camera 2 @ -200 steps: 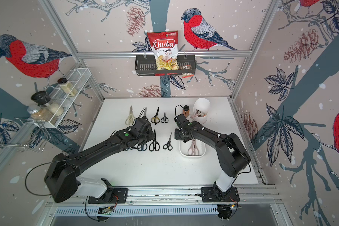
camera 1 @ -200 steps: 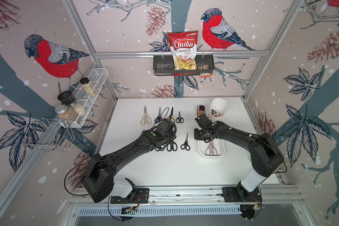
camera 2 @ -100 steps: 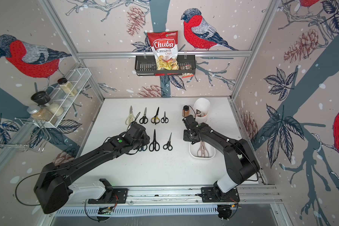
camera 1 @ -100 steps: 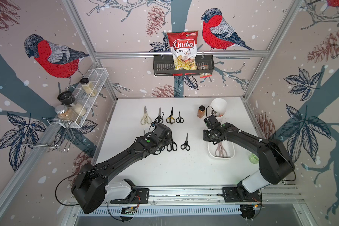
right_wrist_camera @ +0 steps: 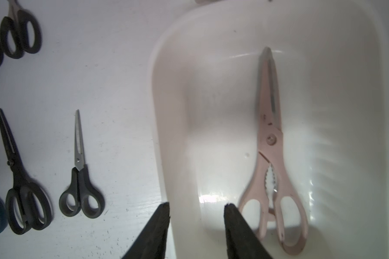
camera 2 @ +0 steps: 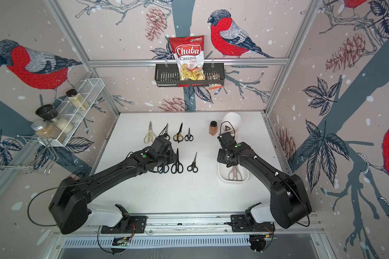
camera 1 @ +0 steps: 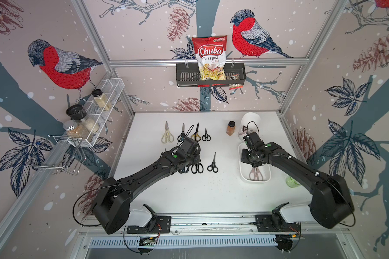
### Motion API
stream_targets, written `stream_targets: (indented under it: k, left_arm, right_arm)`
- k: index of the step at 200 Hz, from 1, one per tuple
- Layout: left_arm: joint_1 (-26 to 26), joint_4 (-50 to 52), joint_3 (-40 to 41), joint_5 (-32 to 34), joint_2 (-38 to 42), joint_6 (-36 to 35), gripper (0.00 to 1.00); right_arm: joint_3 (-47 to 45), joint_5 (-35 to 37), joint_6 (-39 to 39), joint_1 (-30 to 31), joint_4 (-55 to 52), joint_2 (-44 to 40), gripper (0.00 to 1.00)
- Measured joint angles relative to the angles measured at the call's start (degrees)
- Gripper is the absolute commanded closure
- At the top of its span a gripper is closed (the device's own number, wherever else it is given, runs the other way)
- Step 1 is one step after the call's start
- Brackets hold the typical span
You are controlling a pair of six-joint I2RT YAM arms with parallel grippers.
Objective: Take the scissors out of the storage box
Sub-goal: Pick up the scissors from the storage box.
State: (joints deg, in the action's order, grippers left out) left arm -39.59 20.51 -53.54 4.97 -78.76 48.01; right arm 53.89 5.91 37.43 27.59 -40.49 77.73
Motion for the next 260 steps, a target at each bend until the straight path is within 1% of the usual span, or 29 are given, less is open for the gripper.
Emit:
stream_targets:
  k: [25, 60, 82, 125, 178, 205, 260]
  left_arm:
    - [1.09, -1.62, 1.53, -1.44, 0.7, -2.54, 0.64]
    - [3.26, -2.97, 3.39, -3.61, 1.75, -5.66, 0.64]
    - [4.55, -3.28, 4.07, -4.92, 2.03, -6.97, 0.64]
    - [6.6, -3.3, 5.01, -6.45, 2.23, -7.96, 0.64]
    - [8.72, -3.17, 5.16, -6.51, 3.15, -8.98, 0.64]
    - [9.4, -2.93, 5.2, -6.71, 3.32, -8.98, 0.64]
    - [9.6, -1.97, 5.2, -7.8, 3.93, -8.96, 0.64]
  right_arm:
    - [-4.9, -0.66, 3.85, -1.66, -2.01, -4.17, 0.56]
    - [-9.46, -3.74, 7.69, -2.49, -1.7, -4.74, 0.57]
    - [-9.99, -4.7, 9.14, -2.67, 0.04, -3.3, 0.57]
    - [-11.23, -4.68, 9.51, -3.13, 4.11, 1.53, 0.57]
    - [-13.31, -4.17, 10.45, -4.35, 8.85, 4.46, 0.61]
    - [-13.31, -2.54, 10.4, -4.61, 11.23, 6.23, 0.68]
    - [-13.14, -0.26, 9.46, -4.96, 17.05, 8.52, 0.93]
